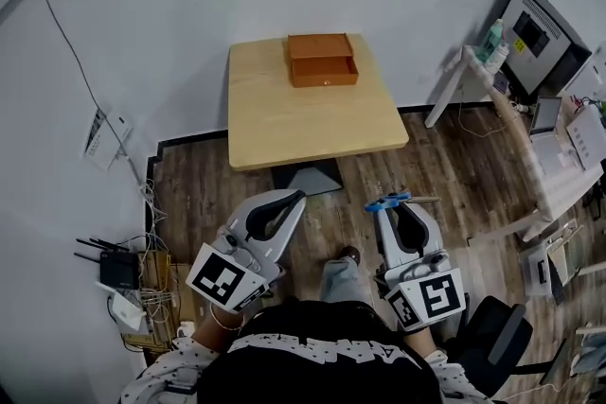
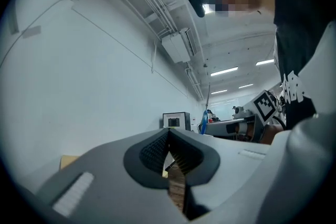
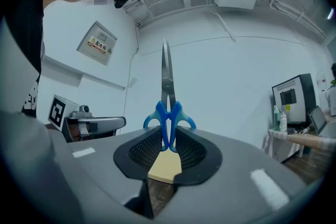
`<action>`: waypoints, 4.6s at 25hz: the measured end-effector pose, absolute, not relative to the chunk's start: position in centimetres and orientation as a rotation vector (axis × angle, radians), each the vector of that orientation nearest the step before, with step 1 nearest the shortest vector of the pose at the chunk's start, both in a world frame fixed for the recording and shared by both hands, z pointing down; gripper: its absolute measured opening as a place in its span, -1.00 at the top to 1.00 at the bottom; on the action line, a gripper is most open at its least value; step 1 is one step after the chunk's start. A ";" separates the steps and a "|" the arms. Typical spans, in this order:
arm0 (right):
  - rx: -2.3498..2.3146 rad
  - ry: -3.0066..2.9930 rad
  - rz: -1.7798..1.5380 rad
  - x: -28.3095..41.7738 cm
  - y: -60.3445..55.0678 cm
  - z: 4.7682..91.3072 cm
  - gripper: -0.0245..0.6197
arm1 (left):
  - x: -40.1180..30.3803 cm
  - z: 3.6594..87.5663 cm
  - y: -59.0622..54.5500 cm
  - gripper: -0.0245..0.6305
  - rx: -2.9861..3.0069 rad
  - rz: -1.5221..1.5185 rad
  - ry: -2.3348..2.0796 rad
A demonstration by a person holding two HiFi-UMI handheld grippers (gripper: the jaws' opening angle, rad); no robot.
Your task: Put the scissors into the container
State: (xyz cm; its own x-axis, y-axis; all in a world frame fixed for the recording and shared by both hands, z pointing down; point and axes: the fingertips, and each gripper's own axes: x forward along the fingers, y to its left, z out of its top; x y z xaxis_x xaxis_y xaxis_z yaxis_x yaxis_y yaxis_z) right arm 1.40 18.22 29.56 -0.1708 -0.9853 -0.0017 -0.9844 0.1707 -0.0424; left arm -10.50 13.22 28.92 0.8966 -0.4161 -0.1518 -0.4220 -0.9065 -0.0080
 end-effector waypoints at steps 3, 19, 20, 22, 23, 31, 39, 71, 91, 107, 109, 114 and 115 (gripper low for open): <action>-1.969 2.385 -0.068 3.3 16.7 29.5 0.63 | -8.4 28.6 11.9 0.93 -3.027 0.225 0.668; -1.973 2.332 -0.058 15.1 11.7 30.5 0.63 | 3.9 28.5 7.0 0.93 -2.993 0.173 0.572; -1.971 2.331 -0.064 15.7 11.2 30.7 0.63 | 4.4 28.6 6.6 0.93 -2.988 0.167 0.571; -1.965 2.332 -0.084 16.6 10.5 31.1 0.63 | 5.4 28.7 5.9 0.93 -2.984 0.150 0.569; -1.961 2.335 -0.093 17.0 10.3 31.2 0.63 | 5.8 28.8 5.7 0.93 -2.984 0.142 0.570; -1.905 2.384 -0.112 17.7 6.9 31.1 0.63 | 6.6 28.9 2.6 0.93 -2.982 0.103 0.645; -1.845 2.433 -0.085 20.0 4.7 30.0 0.63 | 9.6 27.6 0.5 0.93 -2.990 0.137 0.680; -1.643 2.607 -0.143 21.2 -6.9 31.5 0.63 | 10.6 28.4 -9.2 0.93 -2.921 0.121 0.899; -1.723 2.654 -0.072 17.6 -19.1 30.4 0.63 | 6.5 29.3 -21.7 0.93 -2.959 0.063 0.895; -1.839 2.668 -0.107 16.7 -25.7 32.6 0.63 | 5.9 30.3 -28.5 0.93 -2.988 0.206 0.812; -1.859 2.676 -0.117 16.6 -26.4 33.2 0.63 | 5.8 31.2 -29.0 0.93 -3.028 0.144 0.797; -1.911 2.696 -0.142 16.2 -27.6 34.9 0.63 | 5.3 33.2 -30.0 0.93 -3.084 0.074 0.789; -1.918 2.704 -0.139 16.0 -27.8 35.2 0.63 | 5.2 33.4 -30.2 0.93 -3.083 0.067 0.793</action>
State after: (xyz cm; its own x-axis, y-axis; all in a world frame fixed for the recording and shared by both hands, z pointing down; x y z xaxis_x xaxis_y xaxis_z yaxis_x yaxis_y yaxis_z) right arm 16.04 -27.76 35.21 -0.3215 -0.9274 0.1914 -0.9421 0.3336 0.0340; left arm 5.18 -30.21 33.40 0.8750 -0.4832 -0.0299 -0.4814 -0.8750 0.0518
